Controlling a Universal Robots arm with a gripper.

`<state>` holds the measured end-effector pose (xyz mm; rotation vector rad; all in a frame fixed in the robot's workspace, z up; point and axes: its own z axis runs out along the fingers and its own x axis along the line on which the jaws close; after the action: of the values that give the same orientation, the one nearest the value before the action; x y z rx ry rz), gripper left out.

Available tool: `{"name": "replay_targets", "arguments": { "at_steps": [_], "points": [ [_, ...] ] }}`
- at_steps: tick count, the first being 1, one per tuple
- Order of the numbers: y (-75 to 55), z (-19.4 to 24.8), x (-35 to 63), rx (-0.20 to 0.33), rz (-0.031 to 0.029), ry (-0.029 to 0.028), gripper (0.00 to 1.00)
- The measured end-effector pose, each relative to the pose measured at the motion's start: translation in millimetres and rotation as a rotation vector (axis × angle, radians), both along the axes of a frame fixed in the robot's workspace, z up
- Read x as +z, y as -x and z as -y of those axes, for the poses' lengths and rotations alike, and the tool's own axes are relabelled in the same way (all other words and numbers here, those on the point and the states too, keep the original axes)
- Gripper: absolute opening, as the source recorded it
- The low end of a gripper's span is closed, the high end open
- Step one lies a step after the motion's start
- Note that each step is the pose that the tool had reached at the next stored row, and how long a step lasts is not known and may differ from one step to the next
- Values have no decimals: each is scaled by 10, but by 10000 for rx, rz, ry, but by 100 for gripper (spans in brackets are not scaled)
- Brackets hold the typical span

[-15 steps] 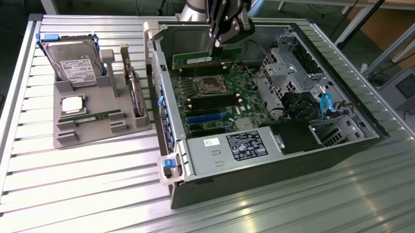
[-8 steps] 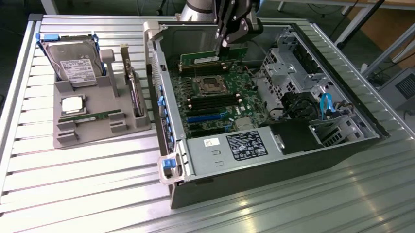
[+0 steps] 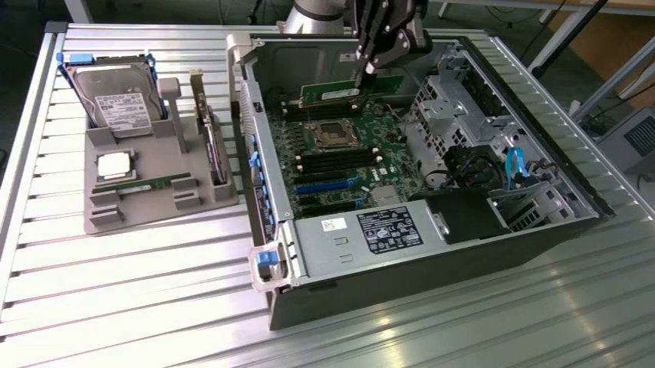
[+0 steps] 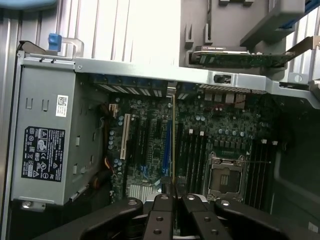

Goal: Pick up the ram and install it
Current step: 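Pick up the ram and move it above insertion slot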

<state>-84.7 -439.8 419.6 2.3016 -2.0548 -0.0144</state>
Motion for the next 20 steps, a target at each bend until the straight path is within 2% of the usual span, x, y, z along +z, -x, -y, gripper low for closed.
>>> {"name": "replay_targets", "arguments": {
  "at_steps": [20],
  "points": [
    [-562, 0, 0, 0, 0, 13, 12]
  ]
}}
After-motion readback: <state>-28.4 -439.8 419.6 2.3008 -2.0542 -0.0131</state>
